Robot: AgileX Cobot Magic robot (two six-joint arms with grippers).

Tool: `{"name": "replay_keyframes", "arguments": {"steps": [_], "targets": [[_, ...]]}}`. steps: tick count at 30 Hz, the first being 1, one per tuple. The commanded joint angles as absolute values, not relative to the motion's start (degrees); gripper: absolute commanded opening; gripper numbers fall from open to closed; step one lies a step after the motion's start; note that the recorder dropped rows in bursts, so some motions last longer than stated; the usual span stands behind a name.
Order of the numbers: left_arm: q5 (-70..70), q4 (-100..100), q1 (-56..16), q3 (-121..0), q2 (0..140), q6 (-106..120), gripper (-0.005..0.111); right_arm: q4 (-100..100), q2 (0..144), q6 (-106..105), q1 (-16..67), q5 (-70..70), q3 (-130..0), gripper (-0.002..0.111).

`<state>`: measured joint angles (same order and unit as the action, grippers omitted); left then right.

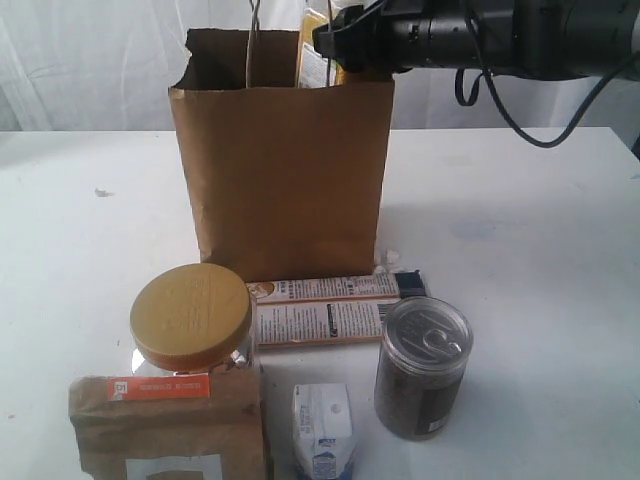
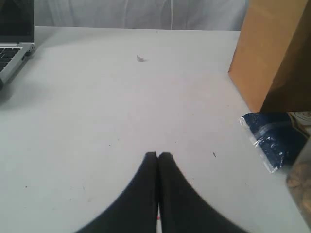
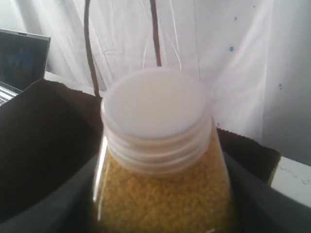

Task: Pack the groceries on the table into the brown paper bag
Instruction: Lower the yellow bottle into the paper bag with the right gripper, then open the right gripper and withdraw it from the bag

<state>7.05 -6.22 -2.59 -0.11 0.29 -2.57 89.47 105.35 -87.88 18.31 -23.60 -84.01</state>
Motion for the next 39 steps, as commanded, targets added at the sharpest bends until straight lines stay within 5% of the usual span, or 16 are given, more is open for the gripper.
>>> {"name": "replay_keyframes", "arguments": {"steps": [1, 9, 30, 39], "targets": [[7.08, -6.54, -2.68, 0.0, 0.0, -2.61, 0.0, 88.13, 104.4, -85.61, 18.23, -25.04, -84.47, 0.041], [7.08, -6.54, -2.68, 0.0, 0.0, -2.61, 0.0, 86.33, 104.4, -84.4, 18.23, -25.61, -84.47, 0.059], [7.08, -6.54, -2.68, 0.0, 0.0, -2.61, 0.0, 78.27, 104.65, -80.7, 18.23, -33.49, -84.47, 0.059], [7.08, -6.54, -2.68, 0.0, 0.0, -2.61, 0.0, 78.5, 98.9, -80.59, 18.23, -23.86, -84.47, 0.052]]}}
